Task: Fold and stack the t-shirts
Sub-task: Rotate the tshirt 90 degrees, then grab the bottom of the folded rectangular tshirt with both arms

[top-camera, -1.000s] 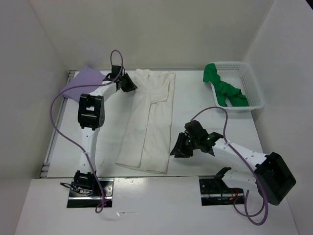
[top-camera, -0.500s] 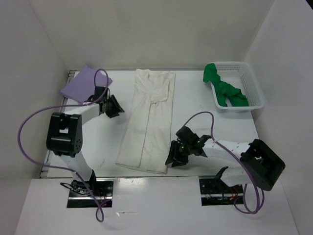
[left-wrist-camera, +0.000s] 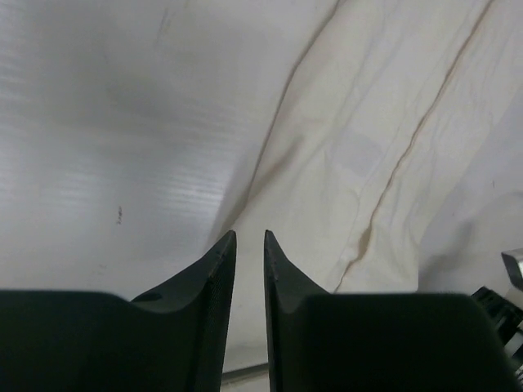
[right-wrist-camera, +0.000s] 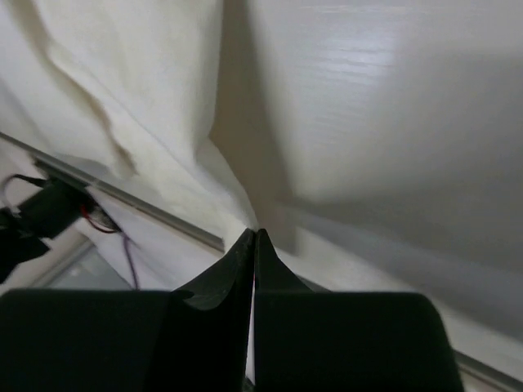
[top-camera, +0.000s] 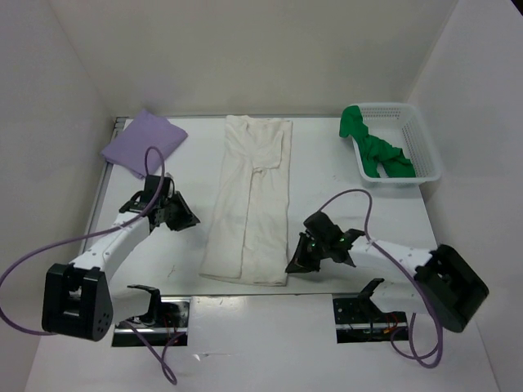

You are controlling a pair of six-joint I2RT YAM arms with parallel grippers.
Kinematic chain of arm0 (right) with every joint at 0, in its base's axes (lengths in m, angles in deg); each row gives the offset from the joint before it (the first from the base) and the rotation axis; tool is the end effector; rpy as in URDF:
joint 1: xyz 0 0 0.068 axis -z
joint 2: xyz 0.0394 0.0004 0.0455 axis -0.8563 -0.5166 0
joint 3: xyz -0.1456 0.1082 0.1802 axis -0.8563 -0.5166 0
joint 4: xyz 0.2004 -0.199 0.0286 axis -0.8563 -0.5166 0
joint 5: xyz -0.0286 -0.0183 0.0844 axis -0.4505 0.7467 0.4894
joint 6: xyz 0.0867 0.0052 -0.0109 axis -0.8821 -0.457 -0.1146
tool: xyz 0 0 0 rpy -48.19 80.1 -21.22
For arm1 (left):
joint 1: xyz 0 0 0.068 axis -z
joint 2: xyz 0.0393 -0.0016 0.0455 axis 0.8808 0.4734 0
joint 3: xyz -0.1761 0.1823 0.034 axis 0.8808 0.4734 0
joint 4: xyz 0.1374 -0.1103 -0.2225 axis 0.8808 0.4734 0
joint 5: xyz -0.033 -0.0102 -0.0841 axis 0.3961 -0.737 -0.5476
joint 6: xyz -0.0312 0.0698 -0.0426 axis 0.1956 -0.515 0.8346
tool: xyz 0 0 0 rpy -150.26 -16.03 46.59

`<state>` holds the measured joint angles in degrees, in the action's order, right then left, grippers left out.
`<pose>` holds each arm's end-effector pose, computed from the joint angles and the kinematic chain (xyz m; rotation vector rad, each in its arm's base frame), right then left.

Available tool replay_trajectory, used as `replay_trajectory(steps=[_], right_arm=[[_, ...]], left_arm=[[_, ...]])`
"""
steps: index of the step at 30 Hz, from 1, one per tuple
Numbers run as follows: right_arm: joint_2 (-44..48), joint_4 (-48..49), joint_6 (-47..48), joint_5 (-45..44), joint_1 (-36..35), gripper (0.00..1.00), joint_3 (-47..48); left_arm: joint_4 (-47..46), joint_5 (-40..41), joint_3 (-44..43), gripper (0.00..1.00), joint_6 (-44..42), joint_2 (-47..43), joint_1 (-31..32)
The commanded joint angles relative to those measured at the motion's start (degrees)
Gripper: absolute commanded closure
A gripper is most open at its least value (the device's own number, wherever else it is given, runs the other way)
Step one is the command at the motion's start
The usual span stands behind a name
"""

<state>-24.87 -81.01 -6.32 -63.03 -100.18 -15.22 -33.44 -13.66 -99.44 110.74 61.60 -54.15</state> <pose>0.1665 0.1805 0.0651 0.3303 2.9129 0.9156 0.2871 -0.0513 0.1496 -0.7405 2.4466 -0.5797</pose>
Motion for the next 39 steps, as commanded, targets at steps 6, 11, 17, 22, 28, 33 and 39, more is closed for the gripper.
replay_trajectory(steps=[6, 11, 17, 22, 28, 33, 39], right_arm=[[15.7, -7.9, -4.8, -2.7, 5.8, 0.58, -5.2], [16.4, -7.9, -4.2, 1.2, 5.8, 0.55, -5.9], [15.0, -4.4, -4.8, 2.5, 2.5, 0.53, -7.0], [9.9, -0.9, -4.8, 2.5, -2.8, 0.53, -3.3], [8.3, 0.9, -5.3, 1.2, -6.1, 0.53, -3.0], [9.4, 1.5, -5.3, 1.8, -6.1, 0.52, -5.0], [8.7, 3.9, -5.9, 1.1, -6.1, 0.52, -6.6]], left_arm=[[8.6, -3.4, 2.6, 0.62, 5.3, -0.9, 9.4], [15.6, 5.7, 2.0, 0.50, 12.3, -5.3, 17.0], [20.3, 7.1, 5.9, 0.43, 20.9, -4.9, 17.0], [18.3, 4.0, 9.9, 0.44, 22.9, -4.3, 15.0], [15.5, 1.5, 14.4, 0.44, 25.5, -4.9, 14.5], [11.6, -1.0, 19.4, 0.50, 28.7, -11.5, 14.5], [13.7, -1.6, 23.7, 0.60, 32.9, -28.5, 14.5]])
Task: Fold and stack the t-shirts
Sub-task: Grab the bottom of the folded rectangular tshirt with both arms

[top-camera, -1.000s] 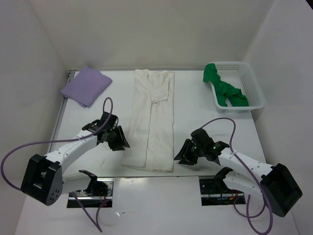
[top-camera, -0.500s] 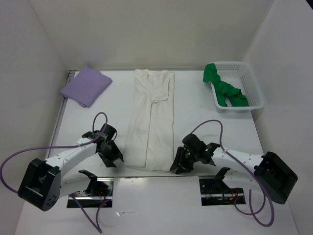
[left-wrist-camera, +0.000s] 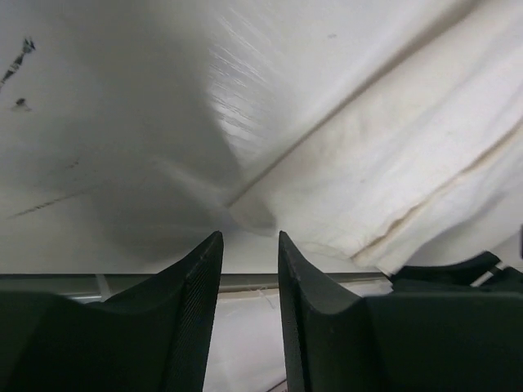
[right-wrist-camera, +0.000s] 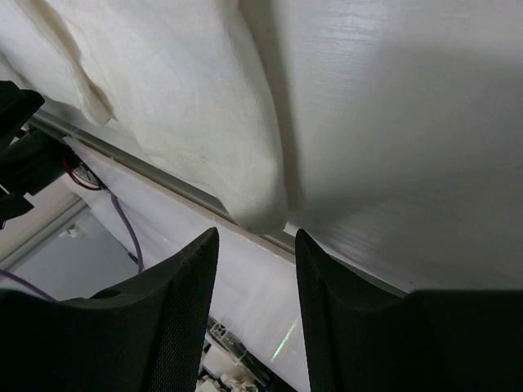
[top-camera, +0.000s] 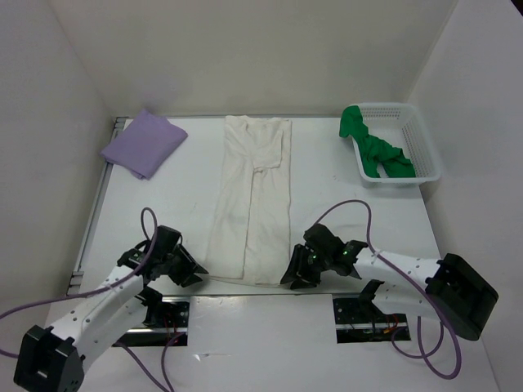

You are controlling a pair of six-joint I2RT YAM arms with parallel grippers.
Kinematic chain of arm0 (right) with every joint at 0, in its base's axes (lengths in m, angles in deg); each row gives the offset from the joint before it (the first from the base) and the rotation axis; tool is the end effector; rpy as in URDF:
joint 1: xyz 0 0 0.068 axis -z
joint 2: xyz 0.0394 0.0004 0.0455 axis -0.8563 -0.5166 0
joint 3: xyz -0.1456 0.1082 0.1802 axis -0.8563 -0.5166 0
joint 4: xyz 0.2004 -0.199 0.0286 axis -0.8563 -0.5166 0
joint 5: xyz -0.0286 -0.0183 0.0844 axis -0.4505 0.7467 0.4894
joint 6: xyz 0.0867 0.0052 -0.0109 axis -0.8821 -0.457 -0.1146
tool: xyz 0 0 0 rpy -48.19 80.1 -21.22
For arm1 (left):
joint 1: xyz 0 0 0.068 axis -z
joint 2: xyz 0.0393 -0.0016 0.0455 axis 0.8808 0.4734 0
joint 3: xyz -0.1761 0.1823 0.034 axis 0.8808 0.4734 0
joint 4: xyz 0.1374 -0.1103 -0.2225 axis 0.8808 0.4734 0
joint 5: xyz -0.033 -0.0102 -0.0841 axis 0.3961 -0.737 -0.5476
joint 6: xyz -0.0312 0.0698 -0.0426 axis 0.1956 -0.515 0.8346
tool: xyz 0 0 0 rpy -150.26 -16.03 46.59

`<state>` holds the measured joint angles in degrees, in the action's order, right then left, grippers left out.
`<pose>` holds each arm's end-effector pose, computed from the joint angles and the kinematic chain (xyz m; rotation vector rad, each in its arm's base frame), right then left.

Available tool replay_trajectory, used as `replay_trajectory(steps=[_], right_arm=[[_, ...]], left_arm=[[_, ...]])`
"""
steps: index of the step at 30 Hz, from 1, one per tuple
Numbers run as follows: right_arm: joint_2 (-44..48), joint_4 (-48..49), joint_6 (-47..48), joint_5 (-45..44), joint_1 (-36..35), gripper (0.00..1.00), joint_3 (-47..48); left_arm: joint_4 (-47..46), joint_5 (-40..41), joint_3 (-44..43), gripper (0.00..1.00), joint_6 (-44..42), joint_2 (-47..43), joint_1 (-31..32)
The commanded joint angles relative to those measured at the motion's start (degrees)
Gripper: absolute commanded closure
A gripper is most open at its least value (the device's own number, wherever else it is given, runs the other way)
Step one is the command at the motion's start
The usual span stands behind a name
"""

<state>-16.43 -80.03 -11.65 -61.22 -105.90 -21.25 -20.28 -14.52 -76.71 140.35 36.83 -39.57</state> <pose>0.1322 0.1830 0.0662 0.2918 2.9312 1.0303 0.1618 -0.0811 0.0862 -1.2069 2.6172 -0.6900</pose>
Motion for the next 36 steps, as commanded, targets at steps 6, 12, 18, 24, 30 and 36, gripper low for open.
replay_trajectory(steps=[6, 12, 18, 24, 30, 36], right_arm=[[2.4, 1.7, -1.7, -1.9, -0.4, 0.50, -0.5], [0.5, 1.7, -0.7, -1.9, -0.4, 0.50, -0.6], [-3.8, 3.0, 1.5, -1.9, -0.4, 0.52, 1.0], [-4.4, 1.7, 3.1, -1.9, -0.4, 0.54, 2.0], [-5.7, 1.7, 4.2, -1.4, -0.4, 0.54, 2.6], [-6.3, 2.8, 3.6, -1.4, -0.4, 0.58, 2.6]], left_arm=[[2.4, 1.5, -0.6, 0.58, 3.7, 1.6, -0.1], [2.3, 2.1, 0.0, 0.54, 6.1, -1.2, -0.1], [1.0, 0.5, 0.0, 0.54, 7.2, -1.0, -0.6], [2.9, 4.4, -4.6, 0.54, 2.0, 3.8, -1.2], [1.5, 4.4, -2.2, 0.56, 4.3, 1.6, -1.2], [-2.5, 2.5, 0.4, 0.61, 5.0, 3.0, -1.2]])
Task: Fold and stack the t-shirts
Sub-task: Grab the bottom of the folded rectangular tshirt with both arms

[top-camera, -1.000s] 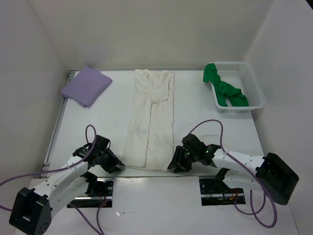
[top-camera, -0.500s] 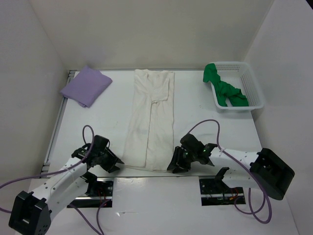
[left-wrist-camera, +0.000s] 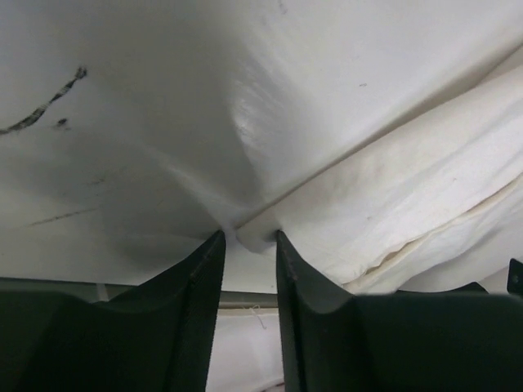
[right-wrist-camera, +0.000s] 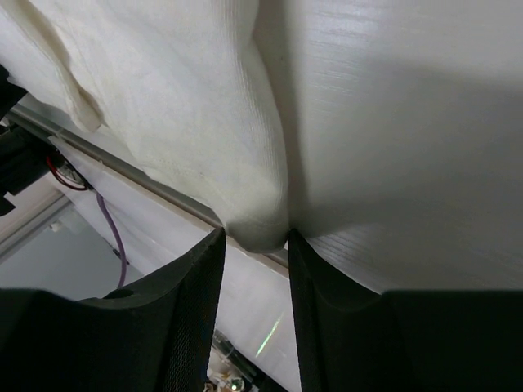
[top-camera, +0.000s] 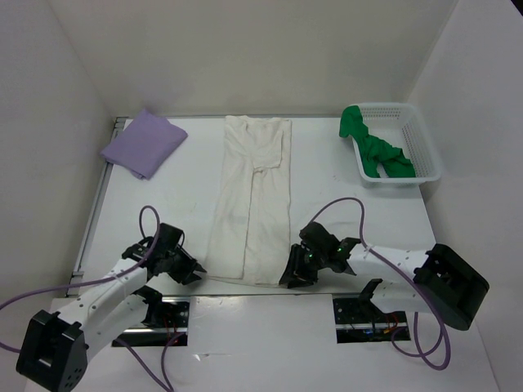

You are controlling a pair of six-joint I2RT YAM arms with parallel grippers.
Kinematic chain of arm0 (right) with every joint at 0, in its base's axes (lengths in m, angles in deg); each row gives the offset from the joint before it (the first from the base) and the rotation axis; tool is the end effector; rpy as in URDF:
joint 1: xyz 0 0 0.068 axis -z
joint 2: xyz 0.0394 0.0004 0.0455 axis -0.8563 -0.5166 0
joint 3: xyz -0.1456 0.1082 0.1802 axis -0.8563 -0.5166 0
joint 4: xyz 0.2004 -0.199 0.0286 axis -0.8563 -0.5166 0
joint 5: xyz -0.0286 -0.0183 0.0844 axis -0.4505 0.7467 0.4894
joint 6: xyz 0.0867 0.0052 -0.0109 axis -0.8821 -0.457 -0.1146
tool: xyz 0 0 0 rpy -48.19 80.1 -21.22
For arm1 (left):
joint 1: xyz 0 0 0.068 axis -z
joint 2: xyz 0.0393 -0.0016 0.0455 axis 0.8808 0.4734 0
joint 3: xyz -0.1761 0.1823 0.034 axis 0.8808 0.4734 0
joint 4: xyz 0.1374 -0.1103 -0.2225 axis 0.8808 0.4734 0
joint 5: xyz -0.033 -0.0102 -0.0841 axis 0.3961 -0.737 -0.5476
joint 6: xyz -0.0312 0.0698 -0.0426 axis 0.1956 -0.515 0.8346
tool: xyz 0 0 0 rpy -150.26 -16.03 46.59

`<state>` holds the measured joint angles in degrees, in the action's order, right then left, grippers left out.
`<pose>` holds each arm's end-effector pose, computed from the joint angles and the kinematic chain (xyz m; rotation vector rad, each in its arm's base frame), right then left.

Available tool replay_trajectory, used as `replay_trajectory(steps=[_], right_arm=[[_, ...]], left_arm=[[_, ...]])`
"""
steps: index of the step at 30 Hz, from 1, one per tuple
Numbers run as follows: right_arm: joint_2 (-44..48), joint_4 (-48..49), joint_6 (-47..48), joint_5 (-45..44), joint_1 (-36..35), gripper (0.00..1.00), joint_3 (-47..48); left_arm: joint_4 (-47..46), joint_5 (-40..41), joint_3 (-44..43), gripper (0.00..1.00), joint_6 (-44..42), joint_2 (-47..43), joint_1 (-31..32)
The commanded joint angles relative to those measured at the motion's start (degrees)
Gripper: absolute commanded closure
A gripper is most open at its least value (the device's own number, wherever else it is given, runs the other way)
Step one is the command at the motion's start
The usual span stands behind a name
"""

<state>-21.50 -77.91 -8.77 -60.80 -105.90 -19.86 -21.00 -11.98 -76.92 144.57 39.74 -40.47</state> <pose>0.1363 0.1882 0.0584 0.2241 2.9515 1.0053 0.1654 -0.0758 0.0796 -1.3479 2.5680 -0.6198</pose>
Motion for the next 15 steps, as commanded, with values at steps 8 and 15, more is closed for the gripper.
replay_trajectory(steps=[8, 15], right_arm=[[-1.3, 1.3, -0.5, -1.8, -0.4, 0.66, 1.2], [-0.1, -1.4, -0.5, -2.4, -0.4, 0.89, 1.2]], left_arm=[[-4.4, -1.5, 1.1, 0.63, -2.8, 3.1, -0.3], [-3.3, -1.5, -0.9, 0.97, -5.9, 4.4, -0.3]])
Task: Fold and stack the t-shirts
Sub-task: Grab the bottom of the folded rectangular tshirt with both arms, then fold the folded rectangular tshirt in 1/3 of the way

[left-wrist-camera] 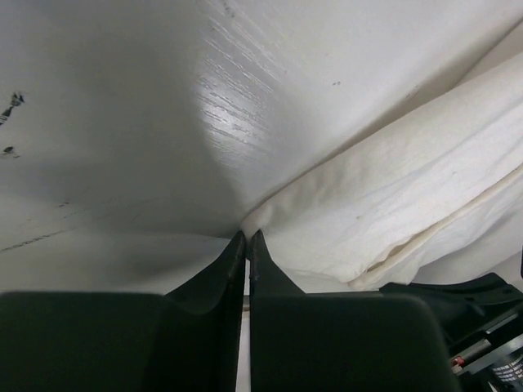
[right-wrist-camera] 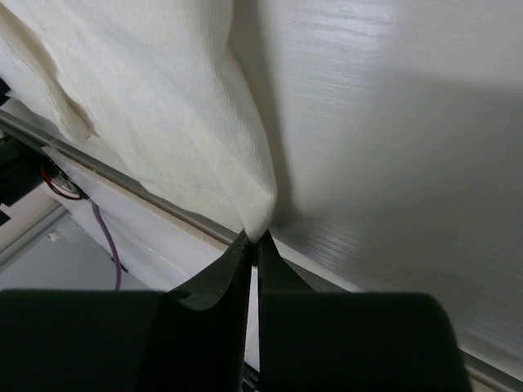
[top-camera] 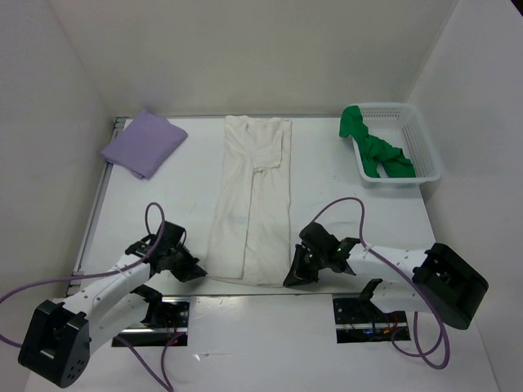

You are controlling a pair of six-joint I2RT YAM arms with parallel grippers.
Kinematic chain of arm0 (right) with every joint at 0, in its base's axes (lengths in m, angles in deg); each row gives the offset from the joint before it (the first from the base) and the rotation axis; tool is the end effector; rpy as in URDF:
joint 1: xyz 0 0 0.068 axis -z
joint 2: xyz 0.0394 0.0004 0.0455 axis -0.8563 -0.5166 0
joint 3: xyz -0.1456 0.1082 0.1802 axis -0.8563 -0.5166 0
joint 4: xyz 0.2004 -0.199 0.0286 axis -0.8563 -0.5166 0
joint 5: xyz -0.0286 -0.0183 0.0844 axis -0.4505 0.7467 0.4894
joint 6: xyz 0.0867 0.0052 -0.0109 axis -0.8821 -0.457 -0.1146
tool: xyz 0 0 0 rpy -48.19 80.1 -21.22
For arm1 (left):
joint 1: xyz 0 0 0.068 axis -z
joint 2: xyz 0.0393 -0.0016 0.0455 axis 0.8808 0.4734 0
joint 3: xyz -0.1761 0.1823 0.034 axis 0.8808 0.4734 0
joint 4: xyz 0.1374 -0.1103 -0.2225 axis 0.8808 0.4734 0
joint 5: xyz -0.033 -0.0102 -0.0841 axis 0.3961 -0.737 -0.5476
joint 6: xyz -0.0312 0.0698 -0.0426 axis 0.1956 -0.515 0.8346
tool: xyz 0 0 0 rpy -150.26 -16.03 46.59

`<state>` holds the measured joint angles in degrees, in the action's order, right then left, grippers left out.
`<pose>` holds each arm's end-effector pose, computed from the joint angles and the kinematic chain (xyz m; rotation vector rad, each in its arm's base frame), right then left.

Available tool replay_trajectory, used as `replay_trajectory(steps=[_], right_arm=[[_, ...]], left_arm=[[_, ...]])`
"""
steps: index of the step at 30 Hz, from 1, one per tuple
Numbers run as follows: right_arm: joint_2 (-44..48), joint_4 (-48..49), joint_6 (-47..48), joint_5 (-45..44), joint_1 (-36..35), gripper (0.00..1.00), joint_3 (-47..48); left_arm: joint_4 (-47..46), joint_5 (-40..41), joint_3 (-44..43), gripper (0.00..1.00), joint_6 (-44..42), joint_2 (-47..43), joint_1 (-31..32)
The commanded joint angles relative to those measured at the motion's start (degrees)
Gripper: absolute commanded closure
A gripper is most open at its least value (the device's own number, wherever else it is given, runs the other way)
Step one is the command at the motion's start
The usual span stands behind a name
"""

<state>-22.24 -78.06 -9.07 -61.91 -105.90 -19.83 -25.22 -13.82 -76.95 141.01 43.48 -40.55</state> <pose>0.1369 0.1868 0.0552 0.2450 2.9561 0.9710 0.1717 -0.0806 0.0740 -1.2579 2.6106 -0.6520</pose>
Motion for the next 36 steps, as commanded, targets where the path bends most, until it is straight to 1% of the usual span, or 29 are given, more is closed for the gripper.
replay_trajectory(steps=[1, 3, 5, 6, 7, 8, 9, 10, 11, 12, 14, 15, 16, 17, 18, 19, 20, 21, 22, 23, 24, 25, 26, 27, 29, 30, 31, 33, 36], right_arm=[[1.2, -1.3, -0.2, -0.7, -0.4, 0.96, 1.1], [3.5, -3.0, -0.2, 0.2, -0.4, 1.00, 1.1], [7.7, -7.3, -0.2, 0.9, -0.9, 1.00, 1.1], [9.4, -9.1, -0.2, 1.6, -0.9, 1.00, 1.8], [11.2, -12.8, -0.2, 1.6, -0.9, 1.00, 2.4], [14.5, -14.2, -0.7, 2.2, -0.9, 1.00, 3.8], [15.7, -15.5, -0.7, 2.2, -0.9, 1.00, 4.8], [16.2, -18.4, -0.7, 2.2, -0.9, 1.00, 7.6], [15.4, -19.6, 0.5, 1.4, -0.2, 1.00, 9.3], [14.3, -20.7, 4.0, 1.4, 0.9, 1.00, 11.0], [11.7, -22.7, 8.6, 2.0, 7.1, 1.00, 16.2], [9.2, -22.7, 10.9, 2.0, 9.5, 1.00, 17.7], [7.5, -22.7, 15.7, 2.7, 15.3, 1.00, 20.6], [5.7, -22.7, 18.1, 2.7, 17.8, 1.00, 22.1], [1.6, -22.7, 20.4, 2.1, 19.7, 1.00, 23.8], [-0.8, -22.7, 24.1, 1.4, 22.5, 1.00, 27.5], [-3.1, -22.1, 25.7, 0.7, 23.4, 1.00, 29.4], [-8.2, -22.1, 27.0, 0.7, 24.4, 1.00, 33.6], [-10.6, -21.6, 29.2, 0.0, 25.8, 1.00, 35.9], [-12.8, -20.8, 30.0, -0.6, 26.4, 1.00, 38.2], [-14.8, -20.8, 30.5, -2.1, 27.1, 1.00, 42.1], [-18.8, -20.1, 31.6, -2.2, 28.8, 1.00, 44.0], [-20.6, -20.1, 31.6, -2.2, 29.6, 1.00, 45.7], [-22.5, -18.6, 32.2, -2.9, 30.3, 1.00, 48.8], [-28.0, -18.1, 33.0, -2.2, 31.4, 1.00, 51.6], [-29.6, -17.6, 33.7, -2.2, 32.2, 1.00, 54.3], [-32.3, -17.0, 33.7, -3.0, 32.2, 1.00, 55.3], [-34.6, -16.5, 34.2, -3.0, 33.7, 1.00, 58.1], [-39.3, -15.5, 34.9, -3.0, 34.3, 1.00, 61.6]], left_arm=[[2.0, -0.6, -1.7, 0.99, -3.3, 0.6, -0.2], [3.4, -3.8, -2.3, 1.00, -3.9, -0.1, -0.2], [6.0, -5.7, -3.7, 1.00, -3.9, -1.8, 2.0], [9.0, -6.9, -4.8, 1.00, -3.9, -2.7, 2.6], [10.7, -6.9, -7.8, 1.00, -3.9, -3.7, 2.6], [12.8, -6.9, -9.9, 1.00, -4.4, -4.5, 2.6], [16.8, -6.9, -12.4, 1.00, -6.4, -4.5, 2.6], [18.4, -4.7, -18.1, 1.00, -8.0, -4.5, 1.3], [19.8, -4.0, -20.7, 1.00, -9.7, -3.3, 0.4], [20.7, -4.0, -22.9, 1.00, -11.4, -0.5, -0.6], [19.3, -4.0, -27.2, 1.00, -14.7, 3.7, -3.1], [16.4, -4.0, -28.1, 1.00, -14.7, 4.4, -3.1], [14.5, -3.5, -28.9, 1.00, -14.0, 4.4, -3.1], [12.5, -2.8, -29.5, 1.00, -13.2, 5.4, -3.1], [9.2, -2.8, -31.0, 1.00, -12.7, 6.5, -3.1], [7.3, -1.6, -31.7, 1.00, -12.7, 8.2, -3.1], [3.4, 0.1, -32.3, 1.00, -12.7, 12.5, -3.9], [0.7, 0.1, -32.8, 1.00, -13.2, 15.1, -4.9], [-1.8, -0.7, -34.6, 1.00, -14.7, 17.8, -5.7], [-4.8, 0.2, -36.3, 1.00, -15.7, 23.4, -6.5], [-5.8, 1.2, -38.2, 1.00, -16.7, 26.1, -7.6], [-6.9, 2.2, -40.2, 1.00, -18.8, 31.0, -7.6], [-8.0, 3.0, -44.7, 1.00, -19.6, 33.2, -8.8], [-8.6, 3.0, -46.8, 1.00, -20.2, 35.3, -10.4], [-9.9, 3.0, -50.8, 1.00, -21.5, 40.9, -10.9], [-10.0, 3.0, -55.1, 1.00, -22.0, 42.7, -11.5], [-10.0, 3.6, -57.1, 1.00, -22.0, 46.1, -11.5], [-10.5, 3.6, -61.1, 1.00, -22.8, 49.1, -11.5], [-11.3, 3.0, -63.6, 1.00, -22.8, 54.6, -11.5]])
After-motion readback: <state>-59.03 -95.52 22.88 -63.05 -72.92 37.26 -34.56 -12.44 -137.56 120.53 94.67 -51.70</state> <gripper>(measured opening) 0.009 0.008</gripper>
